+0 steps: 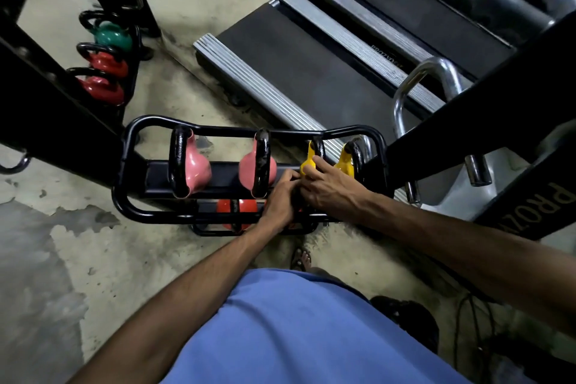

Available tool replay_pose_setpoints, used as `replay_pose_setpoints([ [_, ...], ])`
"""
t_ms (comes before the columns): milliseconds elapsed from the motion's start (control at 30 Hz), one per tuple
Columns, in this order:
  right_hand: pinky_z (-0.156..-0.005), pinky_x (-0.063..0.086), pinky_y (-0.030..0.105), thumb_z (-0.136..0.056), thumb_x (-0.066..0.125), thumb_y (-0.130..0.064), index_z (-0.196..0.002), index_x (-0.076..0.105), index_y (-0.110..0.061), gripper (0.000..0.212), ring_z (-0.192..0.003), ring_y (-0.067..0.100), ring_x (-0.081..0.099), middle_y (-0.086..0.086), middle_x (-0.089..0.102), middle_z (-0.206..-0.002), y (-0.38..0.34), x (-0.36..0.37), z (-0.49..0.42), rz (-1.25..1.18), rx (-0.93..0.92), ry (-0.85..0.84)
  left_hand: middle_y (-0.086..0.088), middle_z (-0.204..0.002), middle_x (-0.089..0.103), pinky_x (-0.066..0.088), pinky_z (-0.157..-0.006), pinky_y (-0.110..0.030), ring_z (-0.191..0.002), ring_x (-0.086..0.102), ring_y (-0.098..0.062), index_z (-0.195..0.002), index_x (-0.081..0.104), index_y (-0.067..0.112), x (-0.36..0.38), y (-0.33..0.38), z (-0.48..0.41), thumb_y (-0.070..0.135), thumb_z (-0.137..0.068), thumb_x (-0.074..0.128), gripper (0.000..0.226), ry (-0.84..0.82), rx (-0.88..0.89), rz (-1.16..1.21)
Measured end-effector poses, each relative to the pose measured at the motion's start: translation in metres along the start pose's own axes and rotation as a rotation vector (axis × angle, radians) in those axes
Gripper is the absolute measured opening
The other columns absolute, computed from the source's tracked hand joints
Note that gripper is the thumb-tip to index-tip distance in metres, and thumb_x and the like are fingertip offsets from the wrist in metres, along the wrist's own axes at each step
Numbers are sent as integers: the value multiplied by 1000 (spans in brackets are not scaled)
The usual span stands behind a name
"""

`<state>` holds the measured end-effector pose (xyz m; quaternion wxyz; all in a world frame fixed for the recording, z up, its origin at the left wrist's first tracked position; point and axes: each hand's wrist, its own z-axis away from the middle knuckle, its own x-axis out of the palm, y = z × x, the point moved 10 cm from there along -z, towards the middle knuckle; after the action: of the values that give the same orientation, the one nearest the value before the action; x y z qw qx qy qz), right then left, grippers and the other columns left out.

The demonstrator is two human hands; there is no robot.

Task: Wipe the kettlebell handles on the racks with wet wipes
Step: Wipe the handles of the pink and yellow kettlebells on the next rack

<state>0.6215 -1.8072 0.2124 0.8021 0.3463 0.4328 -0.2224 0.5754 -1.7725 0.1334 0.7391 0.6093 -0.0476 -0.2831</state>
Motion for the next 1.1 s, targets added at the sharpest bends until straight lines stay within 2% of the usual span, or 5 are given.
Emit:
replay_pose_setpoints([
  [133,-94,42,41,-92,52,-23,-108,73,-17,27,-111,28,55,6,64,-111,-7,-26,25,-80,49,291,3,-76,56,44,-54,-19,-63,54,-6,-90,58,16,-4,11,4,3,-92,61,13,-14,-57,-70],
  [267,-82,44,43,-84,66,-15,-114,64,-11,30,-100,31,44,14,48,-114,-5,-20,45,-159,170,352,4,-106,52,40,-87,-8,-98,52,-3,-112,74,6,5,11,-1,2,-88,72,25,-82,137,-219],
  [567,-71,48,34,-91,63,-2,-94,56,-14,14,-83,15,56,-2,58,-94,15,25,94,-1205,1177,772,-2,-110,54,44,-93,-20,-106,56,-18,-118,76,9,1,21,-2,8,-83,80,35,-72,166,-195],
  [767,-88,57,37,-93,53,-9,-116,68,-25,32,-102,11,69,-8,73,-110,17,61,79,-1706,1320,657,-1,-107,51,35,-86,-3,-103,54,-17,-113,78,6,3,21,-1,4,-80,83,33,-75,208,-219],
  [1100,-53,49,29,-70,70,3,-90,67,-1,21,-57,22,60,18,64,-66,72,38,39,-2267,1361,614,1,-110,54,40,-93,-13,-109,56,-18,-109,80,11,3,21,-3,17,-78,88,33,-74,185,-195],
])
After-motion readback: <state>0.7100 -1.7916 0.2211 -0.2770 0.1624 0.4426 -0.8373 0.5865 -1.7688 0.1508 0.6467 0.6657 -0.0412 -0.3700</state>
